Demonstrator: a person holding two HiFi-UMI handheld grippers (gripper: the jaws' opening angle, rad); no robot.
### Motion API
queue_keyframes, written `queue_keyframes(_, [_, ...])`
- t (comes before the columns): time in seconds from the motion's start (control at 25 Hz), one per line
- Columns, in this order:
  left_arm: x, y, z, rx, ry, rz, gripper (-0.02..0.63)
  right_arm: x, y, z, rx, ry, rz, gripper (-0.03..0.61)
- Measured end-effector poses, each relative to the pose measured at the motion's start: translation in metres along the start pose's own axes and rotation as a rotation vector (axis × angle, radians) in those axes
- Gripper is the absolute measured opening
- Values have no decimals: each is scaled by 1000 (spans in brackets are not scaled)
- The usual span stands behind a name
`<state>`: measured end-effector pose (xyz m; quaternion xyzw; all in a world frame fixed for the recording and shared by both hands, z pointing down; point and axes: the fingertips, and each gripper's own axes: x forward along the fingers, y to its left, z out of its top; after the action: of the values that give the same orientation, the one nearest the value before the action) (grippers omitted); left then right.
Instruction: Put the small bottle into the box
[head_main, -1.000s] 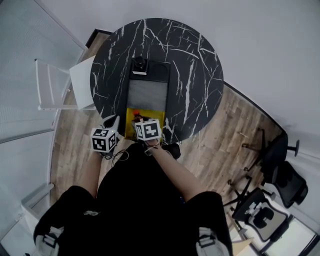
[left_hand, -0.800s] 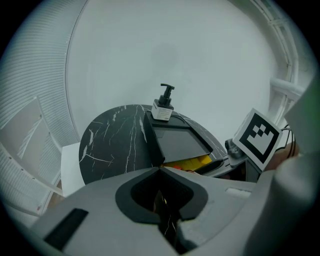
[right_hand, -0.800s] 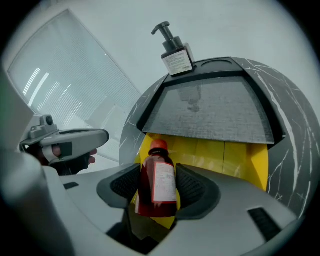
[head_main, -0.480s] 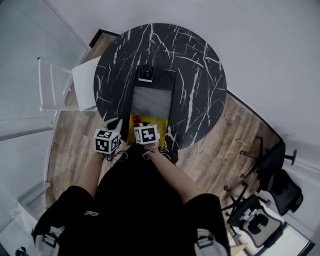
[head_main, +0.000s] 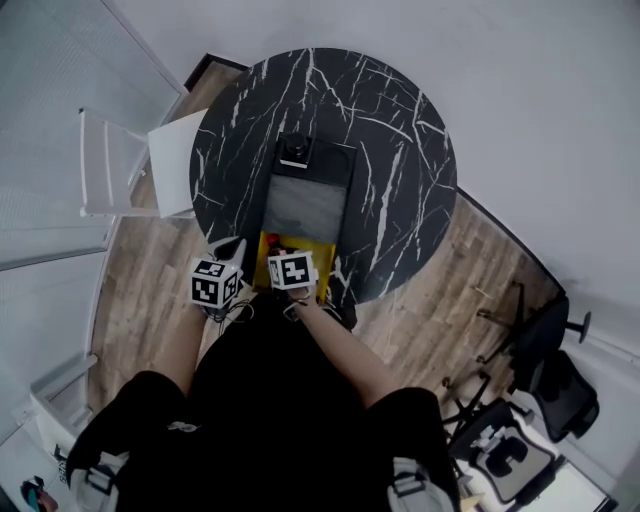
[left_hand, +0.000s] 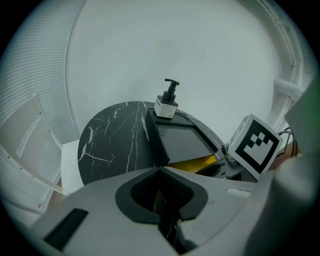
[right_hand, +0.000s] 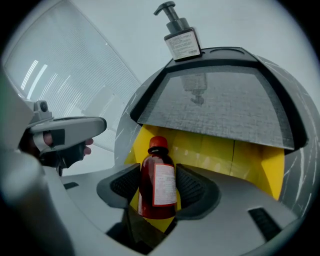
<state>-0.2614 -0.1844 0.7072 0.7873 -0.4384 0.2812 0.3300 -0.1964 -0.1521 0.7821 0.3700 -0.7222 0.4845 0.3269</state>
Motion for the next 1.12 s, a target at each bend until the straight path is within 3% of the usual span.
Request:
queue_keyframes(0.28, [-3,-4,-2,-27,-9,50,-3,-4,-10,1,-52,3,10,245])
queue_keyframes(0.72, [-23,-34,13,-60,-68,168,-3,-55,-12,13,-115,-76,140,249])
queue_keyframes(0.84, [-28,-50,17,-67,-90,192,-3,-72,-18,12,-139,-90,180,210])
queue_keyframes(1.04, [-38,-75,16,-78,-126,240,-3,-102,-32,13,-208,-138,169,8])
queue_keyframes(1.12, [-40,-87,14,-87,-138,249,-3,-113,-37,12,-236,-155,161,0])
